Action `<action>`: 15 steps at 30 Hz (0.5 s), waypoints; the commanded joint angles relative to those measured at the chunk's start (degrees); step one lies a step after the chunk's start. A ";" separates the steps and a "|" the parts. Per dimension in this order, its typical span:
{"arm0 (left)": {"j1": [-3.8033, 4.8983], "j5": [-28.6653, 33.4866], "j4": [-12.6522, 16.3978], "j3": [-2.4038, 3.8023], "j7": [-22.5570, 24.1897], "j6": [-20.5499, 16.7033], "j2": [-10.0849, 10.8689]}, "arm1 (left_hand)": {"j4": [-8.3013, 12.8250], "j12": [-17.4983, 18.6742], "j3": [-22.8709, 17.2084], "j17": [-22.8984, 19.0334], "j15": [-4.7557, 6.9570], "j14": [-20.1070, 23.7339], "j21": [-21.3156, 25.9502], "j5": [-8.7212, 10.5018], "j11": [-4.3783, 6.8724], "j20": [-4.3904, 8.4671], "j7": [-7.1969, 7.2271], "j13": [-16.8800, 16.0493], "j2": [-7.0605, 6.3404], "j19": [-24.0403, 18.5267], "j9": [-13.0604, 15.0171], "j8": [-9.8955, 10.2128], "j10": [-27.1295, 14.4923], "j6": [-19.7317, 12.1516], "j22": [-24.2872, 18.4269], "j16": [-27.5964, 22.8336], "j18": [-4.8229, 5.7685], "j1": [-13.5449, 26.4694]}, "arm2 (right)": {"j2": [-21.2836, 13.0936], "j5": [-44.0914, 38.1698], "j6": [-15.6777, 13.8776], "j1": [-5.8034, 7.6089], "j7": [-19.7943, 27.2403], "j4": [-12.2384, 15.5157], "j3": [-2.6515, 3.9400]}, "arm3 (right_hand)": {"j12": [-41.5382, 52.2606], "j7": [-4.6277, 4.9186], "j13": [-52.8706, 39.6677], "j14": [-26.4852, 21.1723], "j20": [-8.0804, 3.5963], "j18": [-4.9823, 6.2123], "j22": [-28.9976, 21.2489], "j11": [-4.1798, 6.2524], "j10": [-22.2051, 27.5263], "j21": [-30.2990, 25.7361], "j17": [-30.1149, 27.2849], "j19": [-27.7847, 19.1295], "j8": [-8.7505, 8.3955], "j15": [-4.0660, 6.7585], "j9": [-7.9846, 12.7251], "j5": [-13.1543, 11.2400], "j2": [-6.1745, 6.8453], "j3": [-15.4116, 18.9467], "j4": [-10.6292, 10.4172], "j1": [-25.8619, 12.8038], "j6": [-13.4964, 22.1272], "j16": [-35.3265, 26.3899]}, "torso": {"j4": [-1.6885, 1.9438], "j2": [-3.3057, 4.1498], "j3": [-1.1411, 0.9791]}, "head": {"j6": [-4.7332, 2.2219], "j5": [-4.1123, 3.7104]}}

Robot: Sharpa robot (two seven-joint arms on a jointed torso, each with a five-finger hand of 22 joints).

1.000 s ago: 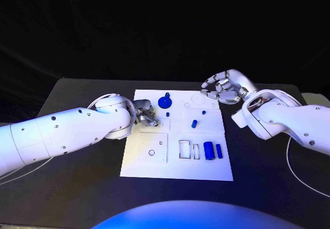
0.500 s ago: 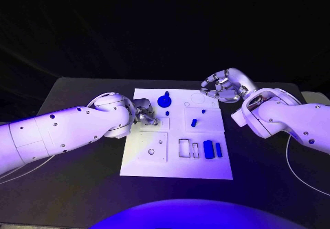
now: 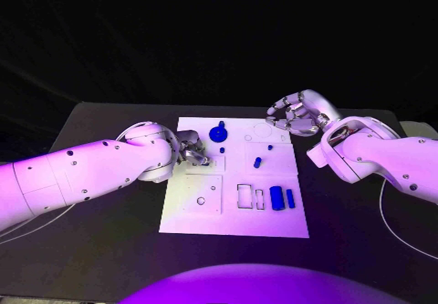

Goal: Assemble the parts on the task board

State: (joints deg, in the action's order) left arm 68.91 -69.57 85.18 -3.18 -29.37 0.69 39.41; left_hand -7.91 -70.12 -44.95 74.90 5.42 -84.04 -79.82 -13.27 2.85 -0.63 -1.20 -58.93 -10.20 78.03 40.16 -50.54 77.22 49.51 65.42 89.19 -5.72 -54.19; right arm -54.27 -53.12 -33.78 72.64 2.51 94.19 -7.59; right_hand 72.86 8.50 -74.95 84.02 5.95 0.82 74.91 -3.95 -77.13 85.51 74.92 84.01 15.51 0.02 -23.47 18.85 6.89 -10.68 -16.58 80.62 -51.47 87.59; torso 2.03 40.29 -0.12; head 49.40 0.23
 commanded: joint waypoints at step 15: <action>-0.23 1.59 -0.59 -0.20 -0.31 1.91 -0.48 | -2.86 -0.58 3.68 14.39 0.48 -5.77 -0.36 0.08 0.00 0.09 0.20 -0.40 0.20 0.57 -0.37 -0.08 0.51 1.19 0.31 0.50 0.93 1.94 | -0.01 -0.26 -0.43 -0.05 0.55 -0.02 0.00 | -0.18 -0.03 -0.55 4.68 -0.37 0.46 12.05 0.32 0.14 -0.25 10.20 3.30 0.39 0.48 -0.07 0.41 0.18 -0.43 0.04 -0.32 0.24 -0.28 | -0.05 0.03 0.01 | -0.13 -0.25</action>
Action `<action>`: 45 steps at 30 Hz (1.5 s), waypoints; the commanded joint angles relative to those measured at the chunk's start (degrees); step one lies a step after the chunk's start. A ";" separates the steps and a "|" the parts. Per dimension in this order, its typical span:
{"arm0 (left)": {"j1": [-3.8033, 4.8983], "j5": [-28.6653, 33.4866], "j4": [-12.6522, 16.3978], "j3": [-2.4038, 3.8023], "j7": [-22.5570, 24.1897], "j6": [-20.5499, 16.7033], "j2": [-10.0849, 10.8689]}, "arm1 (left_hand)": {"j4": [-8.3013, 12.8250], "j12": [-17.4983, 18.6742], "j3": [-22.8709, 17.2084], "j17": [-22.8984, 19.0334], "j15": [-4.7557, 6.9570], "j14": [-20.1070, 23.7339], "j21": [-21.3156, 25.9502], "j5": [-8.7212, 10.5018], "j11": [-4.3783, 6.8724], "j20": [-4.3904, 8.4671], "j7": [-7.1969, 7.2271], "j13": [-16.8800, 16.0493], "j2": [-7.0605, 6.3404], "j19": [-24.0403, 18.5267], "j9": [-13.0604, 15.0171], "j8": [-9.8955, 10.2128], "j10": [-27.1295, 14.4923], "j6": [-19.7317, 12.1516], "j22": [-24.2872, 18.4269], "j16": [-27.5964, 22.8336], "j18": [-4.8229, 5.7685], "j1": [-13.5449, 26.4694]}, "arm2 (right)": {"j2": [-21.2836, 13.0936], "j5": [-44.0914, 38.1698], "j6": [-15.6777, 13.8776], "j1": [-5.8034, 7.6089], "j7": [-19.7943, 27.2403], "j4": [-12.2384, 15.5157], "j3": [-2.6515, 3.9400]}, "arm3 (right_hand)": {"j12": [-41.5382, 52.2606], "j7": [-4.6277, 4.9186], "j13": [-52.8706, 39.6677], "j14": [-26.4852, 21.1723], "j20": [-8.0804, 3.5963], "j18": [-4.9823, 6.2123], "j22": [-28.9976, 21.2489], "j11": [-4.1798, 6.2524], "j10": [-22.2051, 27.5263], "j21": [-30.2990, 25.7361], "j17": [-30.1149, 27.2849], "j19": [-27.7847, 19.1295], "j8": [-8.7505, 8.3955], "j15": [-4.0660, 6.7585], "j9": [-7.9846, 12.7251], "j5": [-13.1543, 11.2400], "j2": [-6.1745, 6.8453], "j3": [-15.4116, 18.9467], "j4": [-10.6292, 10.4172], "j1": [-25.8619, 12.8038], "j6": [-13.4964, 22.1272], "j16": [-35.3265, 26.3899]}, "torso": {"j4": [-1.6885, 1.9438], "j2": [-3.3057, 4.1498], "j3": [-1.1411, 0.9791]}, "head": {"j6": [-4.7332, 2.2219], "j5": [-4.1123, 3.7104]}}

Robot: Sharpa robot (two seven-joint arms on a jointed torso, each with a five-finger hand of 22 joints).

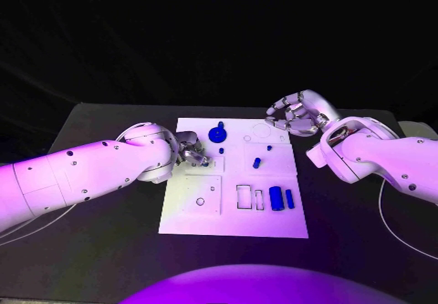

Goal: Assemble the parts on the task board

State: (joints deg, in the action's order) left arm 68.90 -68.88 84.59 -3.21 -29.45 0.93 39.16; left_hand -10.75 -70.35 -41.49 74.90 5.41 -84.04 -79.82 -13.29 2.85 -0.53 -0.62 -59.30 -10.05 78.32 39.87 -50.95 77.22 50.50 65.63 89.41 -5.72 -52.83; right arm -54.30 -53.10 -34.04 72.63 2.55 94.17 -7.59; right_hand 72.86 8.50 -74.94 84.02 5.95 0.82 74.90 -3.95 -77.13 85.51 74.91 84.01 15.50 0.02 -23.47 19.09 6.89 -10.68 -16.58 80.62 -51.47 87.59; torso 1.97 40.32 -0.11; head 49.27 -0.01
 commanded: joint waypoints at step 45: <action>-0.19 1.99 -0.51 -0.17 -0.11 1.43 -0.62 | -5.75 -0.65 8.69 14.65 0.54 -5.84 -0.51 0.07 0.04 0.04 -0.30 -0.42 0.39 0.56 -0.82 0.31 0.71 0.73 0.66 0.39 1.02 2.02 | -0.05 -0.14 0.05 -0.04 0.44 -0.02 0.00 | -0.26 -0.01 -0.47 4.67 -0.37 0.49 11.98 0.30 0.20 -0.38 10.16 3.24 0.45 0.47 -0.08 0.16 0.24 -0.52 -0.04 -0.61 0.29 -0.31 | 0.06 -0.02 -0.03 | 0.00 -0.18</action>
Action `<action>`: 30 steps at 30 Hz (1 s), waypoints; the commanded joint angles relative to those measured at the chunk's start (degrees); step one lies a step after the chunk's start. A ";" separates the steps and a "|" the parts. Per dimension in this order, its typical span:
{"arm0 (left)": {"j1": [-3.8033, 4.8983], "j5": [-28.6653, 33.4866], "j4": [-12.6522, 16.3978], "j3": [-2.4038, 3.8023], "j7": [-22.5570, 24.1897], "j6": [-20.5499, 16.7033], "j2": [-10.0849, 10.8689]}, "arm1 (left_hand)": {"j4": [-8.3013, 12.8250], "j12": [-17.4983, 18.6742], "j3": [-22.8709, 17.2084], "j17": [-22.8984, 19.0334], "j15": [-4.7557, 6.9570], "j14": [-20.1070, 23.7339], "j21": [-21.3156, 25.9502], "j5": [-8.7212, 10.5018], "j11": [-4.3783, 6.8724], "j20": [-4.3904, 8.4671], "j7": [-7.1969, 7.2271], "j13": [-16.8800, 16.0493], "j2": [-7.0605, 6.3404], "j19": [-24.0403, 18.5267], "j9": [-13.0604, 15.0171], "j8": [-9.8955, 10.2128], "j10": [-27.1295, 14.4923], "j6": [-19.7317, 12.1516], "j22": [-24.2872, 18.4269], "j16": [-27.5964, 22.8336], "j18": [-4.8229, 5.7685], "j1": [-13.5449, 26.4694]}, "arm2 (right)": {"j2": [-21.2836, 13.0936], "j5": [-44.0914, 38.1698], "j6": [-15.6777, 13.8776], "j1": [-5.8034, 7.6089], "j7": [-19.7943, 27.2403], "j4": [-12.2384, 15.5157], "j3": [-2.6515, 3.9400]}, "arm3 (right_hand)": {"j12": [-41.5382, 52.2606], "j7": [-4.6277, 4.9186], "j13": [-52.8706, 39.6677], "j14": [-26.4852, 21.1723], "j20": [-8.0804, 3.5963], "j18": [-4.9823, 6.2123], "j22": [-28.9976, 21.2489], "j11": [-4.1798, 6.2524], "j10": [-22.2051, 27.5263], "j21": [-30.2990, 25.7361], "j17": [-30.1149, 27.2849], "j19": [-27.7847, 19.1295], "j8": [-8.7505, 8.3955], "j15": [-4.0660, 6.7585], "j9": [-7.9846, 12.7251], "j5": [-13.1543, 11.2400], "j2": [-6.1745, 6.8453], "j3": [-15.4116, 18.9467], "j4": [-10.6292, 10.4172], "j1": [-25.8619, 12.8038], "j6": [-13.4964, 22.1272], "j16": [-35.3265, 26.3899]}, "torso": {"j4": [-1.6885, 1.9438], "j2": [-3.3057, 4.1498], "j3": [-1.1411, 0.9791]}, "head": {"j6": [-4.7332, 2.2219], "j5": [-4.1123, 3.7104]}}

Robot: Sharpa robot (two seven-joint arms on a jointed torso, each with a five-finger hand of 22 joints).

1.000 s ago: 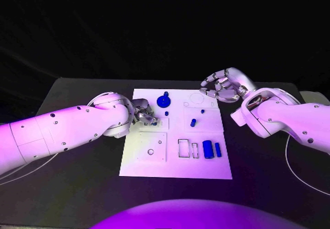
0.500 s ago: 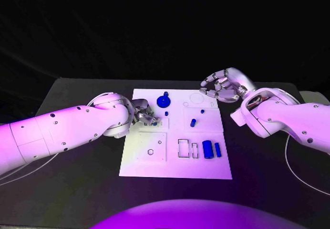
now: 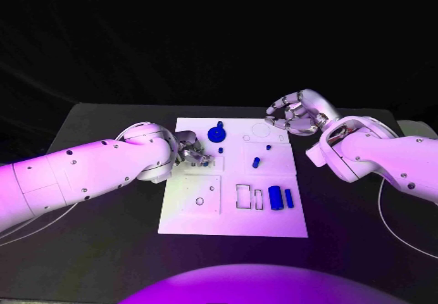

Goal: Assemble the parts on the task board

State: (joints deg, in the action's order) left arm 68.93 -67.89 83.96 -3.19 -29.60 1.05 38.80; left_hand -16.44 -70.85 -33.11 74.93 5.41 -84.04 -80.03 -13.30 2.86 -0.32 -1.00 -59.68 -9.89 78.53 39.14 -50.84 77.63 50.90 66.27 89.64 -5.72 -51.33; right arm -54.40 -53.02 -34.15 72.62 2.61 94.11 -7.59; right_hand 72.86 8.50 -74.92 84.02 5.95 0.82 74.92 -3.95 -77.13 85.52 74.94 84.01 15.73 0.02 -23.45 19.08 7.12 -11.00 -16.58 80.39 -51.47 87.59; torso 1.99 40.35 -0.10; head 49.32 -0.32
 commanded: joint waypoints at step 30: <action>5.98 6.79 1.00 3.64 0.10 4.93 3.25 | -0.27 10.89 7.25 8.15 -1.86 -4.05 4.77 -0.17 -2.91 -1.95 -3.31 15.90 0.26 -4.46 -3.27 5.90 -9.89 -6.89 -9.15 -2.94 -0.64 -2.67 | -0.08 0.83 0.26 -0.33 0.32 -0.37 0.00 | -0.31 -0.01 -0.44 4.66 -0.37 0.50 11.94 0.28 0.24 -0.43 10.08 3.22 0.29 0.47 -0.10 0.13 0.07 -0.25 -0.08 -0.69 0.32 -0.34 | 0.04 -0.09 -0.05 | -1.18 -0.25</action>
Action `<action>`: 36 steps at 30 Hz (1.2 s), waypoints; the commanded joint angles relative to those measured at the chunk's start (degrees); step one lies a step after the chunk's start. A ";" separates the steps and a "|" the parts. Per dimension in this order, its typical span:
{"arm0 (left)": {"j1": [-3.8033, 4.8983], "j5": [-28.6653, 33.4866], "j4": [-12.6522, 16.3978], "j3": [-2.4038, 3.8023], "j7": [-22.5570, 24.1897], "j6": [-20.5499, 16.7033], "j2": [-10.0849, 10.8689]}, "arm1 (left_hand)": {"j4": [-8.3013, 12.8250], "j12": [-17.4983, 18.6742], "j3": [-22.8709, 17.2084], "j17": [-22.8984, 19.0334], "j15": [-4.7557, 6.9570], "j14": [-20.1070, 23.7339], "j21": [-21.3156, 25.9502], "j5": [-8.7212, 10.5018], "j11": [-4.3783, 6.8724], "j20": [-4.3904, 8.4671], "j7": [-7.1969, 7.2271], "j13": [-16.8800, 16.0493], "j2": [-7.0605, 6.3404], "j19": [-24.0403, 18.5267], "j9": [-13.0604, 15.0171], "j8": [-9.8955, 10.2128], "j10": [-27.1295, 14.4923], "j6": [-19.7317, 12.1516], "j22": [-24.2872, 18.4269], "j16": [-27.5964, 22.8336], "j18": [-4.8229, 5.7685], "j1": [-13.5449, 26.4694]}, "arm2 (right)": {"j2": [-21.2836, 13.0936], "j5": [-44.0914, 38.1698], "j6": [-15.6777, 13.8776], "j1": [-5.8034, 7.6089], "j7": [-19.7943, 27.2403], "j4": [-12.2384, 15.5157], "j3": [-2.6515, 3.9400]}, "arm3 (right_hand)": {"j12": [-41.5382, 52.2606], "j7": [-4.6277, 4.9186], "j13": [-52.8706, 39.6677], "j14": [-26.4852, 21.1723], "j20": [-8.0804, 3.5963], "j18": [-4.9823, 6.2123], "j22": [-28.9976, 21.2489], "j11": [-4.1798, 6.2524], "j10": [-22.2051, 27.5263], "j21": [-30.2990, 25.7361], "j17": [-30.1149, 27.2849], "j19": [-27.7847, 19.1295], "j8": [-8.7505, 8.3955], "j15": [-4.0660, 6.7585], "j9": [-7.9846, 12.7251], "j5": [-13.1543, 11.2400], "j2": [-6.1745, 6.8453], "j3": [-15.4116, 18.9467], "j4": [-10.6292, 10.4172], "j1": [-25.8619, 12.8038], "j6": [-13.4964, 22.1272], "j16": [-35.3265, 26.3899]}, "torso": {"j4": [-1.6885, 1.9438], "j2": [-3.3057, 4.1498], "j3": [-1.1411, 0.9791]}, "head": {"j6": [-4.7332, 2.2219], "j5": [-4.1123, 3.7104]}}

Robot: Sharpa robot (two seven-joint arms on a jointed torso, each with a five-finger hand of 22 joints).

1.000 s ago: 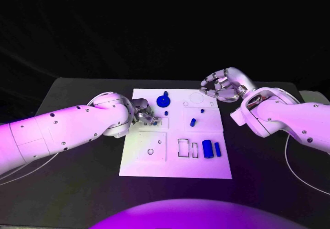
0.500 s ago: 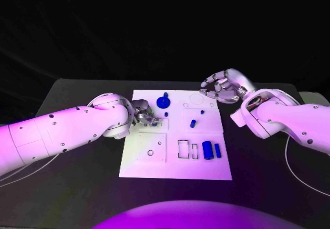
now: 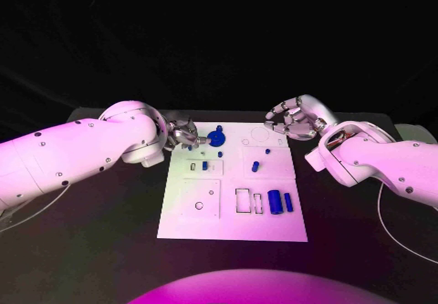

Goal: Assemble the parts on the task board

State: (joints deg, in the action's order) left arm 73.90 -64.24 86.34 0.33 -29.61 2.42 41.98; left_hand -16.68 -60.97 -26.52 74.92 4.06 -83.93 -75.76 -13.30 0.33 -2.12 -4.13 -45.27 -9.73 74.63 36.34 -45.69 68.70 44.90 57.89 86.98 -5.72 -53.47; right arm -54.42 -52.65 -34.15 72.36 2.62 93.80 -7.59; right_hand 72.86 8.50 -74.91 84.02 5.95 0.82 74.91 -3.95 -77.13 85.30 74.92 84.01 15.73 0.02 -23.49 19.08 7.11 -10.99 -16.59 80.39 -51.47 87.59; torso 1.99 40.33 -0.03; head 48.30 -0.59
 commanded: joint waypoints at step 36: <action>2.35 -1.21 -22.77 -1.75 4.74 11.96 -9.70 | -0.04 6.47 5.09 7.55 -1.93 -3.88 1.80 1.17 -1.92 -1.25 -1.83 9.75 -0.90 -1.25 -4.22 5.03 -6.04 -1.94 -2.44 -0.54 -0.99 -5.70 | 0.76 0.51 0.61 -0.69 0.38 -0.83 0.00 | -0.40 -0.02 -0.35 4.63 -0.37 0.52 11.91 0.30 0.31 -0.29 10.02 3.18 0.34 0.46 -0.06 0.07 0.09 -0.39 -0.02 -0.91 0.39 -0.39 | -0.16 0.22 -0.03 | -0.81 1.42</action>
State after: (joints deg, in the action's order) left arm 76.28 -63.14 63.67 -1.42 -25.71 12.26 32.41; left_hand -16.75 -54.76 -21.89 74.91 2.54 -83.84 -73.82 -12.50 -1.54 -3.29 -5.81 -35.58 -10.47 73.10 32.20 -41.02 62.75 42.59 55.55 86.12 -6.22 -58.61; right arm -53.69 -52.00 -34.09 71.72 2.61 92.95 -7.59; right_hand 72.65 8.50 -74.91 84.02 5.95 0.82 74.93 -3.79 -76.97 85.30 74.91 84.01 15.72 0.02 -23.47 19.08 7.16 -10.99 -16.58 79.85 -51.47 87.59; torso 1.87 40.48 -0.03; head 47.44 0.78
